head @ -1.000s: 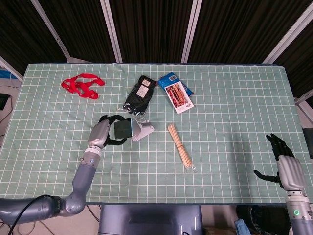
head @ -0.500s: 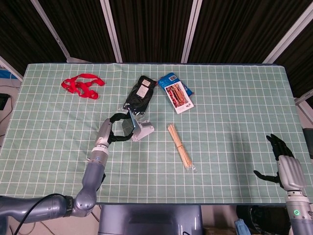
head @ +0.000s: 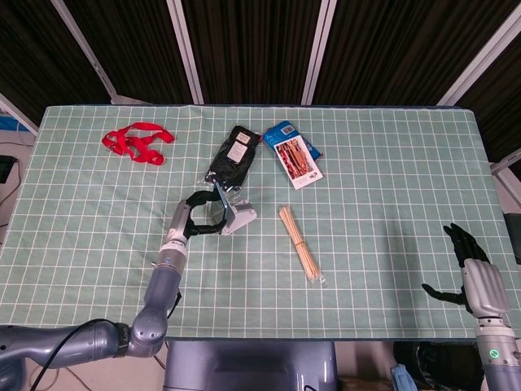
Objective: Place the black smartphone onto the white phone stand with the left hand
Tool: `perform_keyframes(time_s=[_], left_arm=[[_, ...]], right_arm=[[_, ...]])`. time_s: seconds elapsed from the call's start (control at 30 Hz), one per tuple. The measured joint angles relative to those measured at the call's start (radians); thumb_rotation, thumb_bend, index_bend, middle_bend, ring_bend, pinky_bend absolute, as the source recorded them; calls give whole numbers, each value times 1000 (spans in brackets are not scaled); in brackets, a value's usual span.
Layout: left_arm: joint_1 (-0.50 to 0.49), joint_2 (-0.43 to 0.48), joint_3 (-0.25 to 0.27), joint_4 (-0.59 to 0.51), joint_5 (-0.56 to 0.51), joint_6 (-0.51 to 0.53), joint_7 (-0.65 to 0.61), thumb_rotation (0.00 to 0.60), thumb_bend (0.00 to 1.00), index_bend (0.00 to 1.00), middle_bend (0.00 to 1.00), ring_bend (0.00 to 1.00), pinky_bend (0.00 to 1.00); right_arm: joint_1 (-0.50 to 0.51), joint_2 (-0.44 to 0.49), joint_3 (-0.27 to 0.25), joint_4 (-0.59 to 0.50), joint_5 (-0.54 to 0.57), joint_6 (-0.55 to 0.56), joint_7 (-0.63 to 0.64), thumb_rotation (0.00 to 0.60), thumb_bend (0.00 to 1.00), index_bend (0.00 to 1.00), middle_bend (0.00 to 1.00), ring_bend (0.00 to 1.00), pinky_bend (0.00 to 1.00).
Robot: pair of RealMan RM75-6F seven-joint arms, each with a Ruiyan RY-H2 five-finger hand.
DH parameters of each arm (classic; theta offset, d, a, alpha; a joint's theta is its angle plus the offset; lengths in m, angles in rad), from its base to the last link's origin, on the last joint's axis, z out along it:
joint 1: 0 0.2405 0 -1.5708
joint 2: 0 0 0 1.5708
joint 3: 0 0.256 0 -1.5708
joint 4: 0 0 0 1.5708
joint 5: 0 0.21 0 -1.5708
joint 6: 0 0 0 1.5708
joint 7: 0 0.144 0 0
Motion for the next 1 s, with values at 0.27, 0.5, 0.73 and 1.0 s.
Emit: perform_keyframes(time_s=[0.27, 0.5, 0.73, 1.0], left_arm=[[3, -23, 1, 24, 33, -4, -31, 600, 471, 604, 683, 156, 0], [5, -34, 6, 39, 40, -11, -37, 600, 471, 604, 682, 156, 0], [6, -37, 9, 52, 48, -22, -39, 600, 471, 601, 675, 156, 0], [6, -43, 10, 64, 54, -34, -44, 600, 469, 592, 669, 156, 0]], right_arm=[[1, 2, 0, -2, 2, -4, 3, 600, 111, 0, 0, 0, 148], [1, 3, 0, -3, 4, -6, 6, 600, 111, 0, 0, 0, 148], [1, 3, 0, -4, 3, -6, 8, 600, 111, 0, 0, 0, 148], [0, 4, 0, -5, 4, -7, 10, 600, 111, 0, 0, 0, 148]])
